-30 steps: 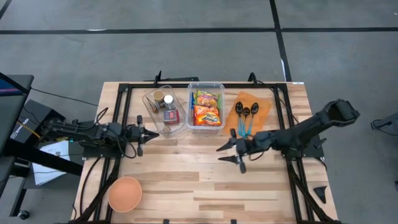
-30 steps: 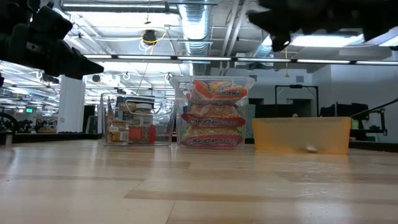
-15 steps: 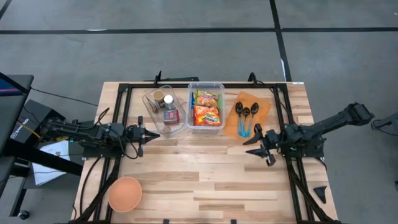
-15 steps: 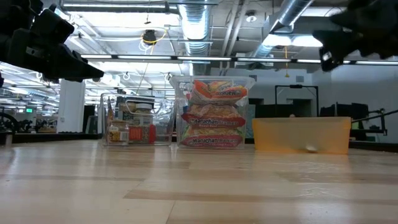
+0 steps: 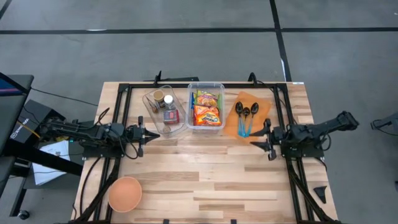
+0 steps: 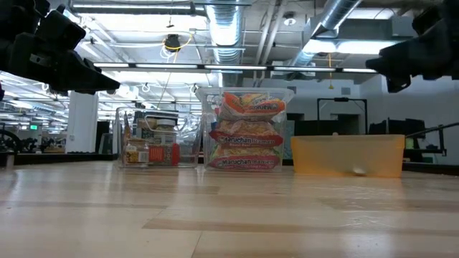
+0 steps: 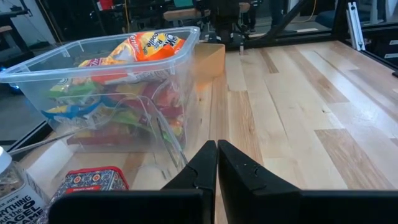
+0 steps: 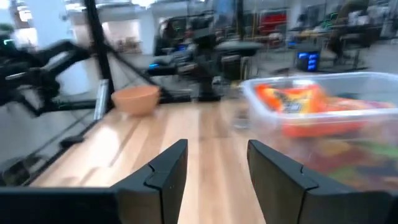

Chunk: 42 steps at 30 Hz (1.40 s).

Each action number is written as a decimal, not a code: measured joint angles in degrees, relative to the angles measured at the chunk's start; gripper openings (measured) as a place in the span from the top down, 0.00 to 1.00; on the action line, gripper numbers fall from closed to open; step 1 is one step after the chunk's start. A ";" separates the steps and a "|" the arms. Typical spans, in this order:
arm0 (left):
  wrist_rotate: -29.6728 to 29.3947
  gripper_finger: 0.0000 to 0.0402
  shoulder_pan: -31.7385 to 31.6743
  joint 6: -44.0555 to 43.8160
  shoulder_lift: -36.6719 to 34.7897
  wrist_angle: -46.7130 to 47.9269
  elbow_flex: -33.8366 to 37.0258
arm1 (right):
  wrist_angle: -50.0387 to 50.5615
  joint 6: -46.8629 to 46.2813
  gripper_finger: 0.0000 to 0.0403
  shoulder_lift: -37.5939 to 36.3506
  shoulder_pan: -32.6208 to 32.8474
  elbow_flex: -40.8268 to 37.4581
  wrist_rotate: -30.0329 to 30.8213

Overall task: Pick & Place Food Item
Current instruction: Return to Home Position

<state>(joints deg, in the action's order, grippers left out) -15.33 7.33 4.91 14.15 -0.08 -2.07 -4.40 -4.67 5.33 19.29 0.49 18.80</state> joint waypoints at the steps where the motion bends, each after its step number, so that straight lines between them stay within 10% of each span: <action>1: -0.02 0.98 0.00 -0.02 0.00 0.00 0.00 | 0.89 0.24 0.59 -1.55 -0.12 0.00 1.01; 42: 0.04 0.98 0.00 -0.02 0.17 0.03 0.00 | 0.78 -13.38 0.59 -3.38 -3.25 -0.09 2.69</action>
<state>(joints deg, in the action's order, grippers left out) -15.29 7.33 4.89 14.33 -0.05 -2.07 -3.62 -18.04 1.96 16.03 0.40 21.50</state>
